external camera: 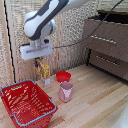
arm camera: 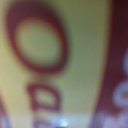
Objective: Shift your gripper thoughtfully near the cereal snack bar. Tenderly grip the snack bar with your precision device. Carefully hover the precision device above the first drawer installation and invite the snack bar to descend into the first drawer installation.
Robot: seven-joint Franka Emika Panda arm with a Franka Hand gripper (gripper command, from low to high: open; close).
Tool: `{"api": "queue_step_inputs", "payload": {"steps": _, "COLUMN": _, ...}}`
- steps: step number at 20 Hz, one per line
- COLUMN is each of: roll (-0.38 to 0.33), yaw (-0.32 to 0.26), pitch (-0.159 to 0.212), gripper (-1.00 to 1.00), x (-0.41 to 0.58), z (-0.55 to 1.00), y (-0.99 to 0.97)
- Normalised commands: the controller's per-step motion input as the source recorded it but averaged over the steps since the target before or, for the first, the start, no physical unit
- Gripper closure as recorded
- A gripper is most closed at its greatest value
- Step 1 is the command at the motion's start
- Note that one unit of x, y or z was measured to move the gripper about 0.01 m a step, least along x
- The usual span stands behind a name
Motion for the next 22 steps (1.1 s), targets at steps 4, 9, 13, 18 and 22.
{"api": "queue_step_inputs", "payload": {"steps": 4, "roll": -0.002, "yaw": -0.049, "pitch": 0.137, "gripper": 1.0, "x": 0.151, "z": 0.91, "y": -0.09}}
{"api": "queue_step_inputs", "payload": {"steps": 9, "roll": -0.012, "yaw": -0.058, "pitch": 0.132, "gripper": 1.0, "x": 0.167, "z": 0.92, "y": -0.13}}
{"api": "queue_step_inputs", "payload": {"steps": 13, "roll": -0.001, "yaw": -0.107, "pitch": 0.113, "gripper": 1.0, "x": 0.222, "z": 0.97, "y": -0.21}}
{"api": "queue_step_inputs", "payload": {"steps": 18, "roll": -0.013, "yaw": -0.103, "pitch": 0.047, "gripper": 1.0, "x": 0.122, "z": 1.0, "y": -0.2}}
{"api": "queue_step_inputs", "payload": {"steps": 22, "roll": -0.009, "yaw": -0.116, "pitch": 0.005, "gripper": 1.0, "x": 0.009, "z": 1.0, "y": -0.24}}
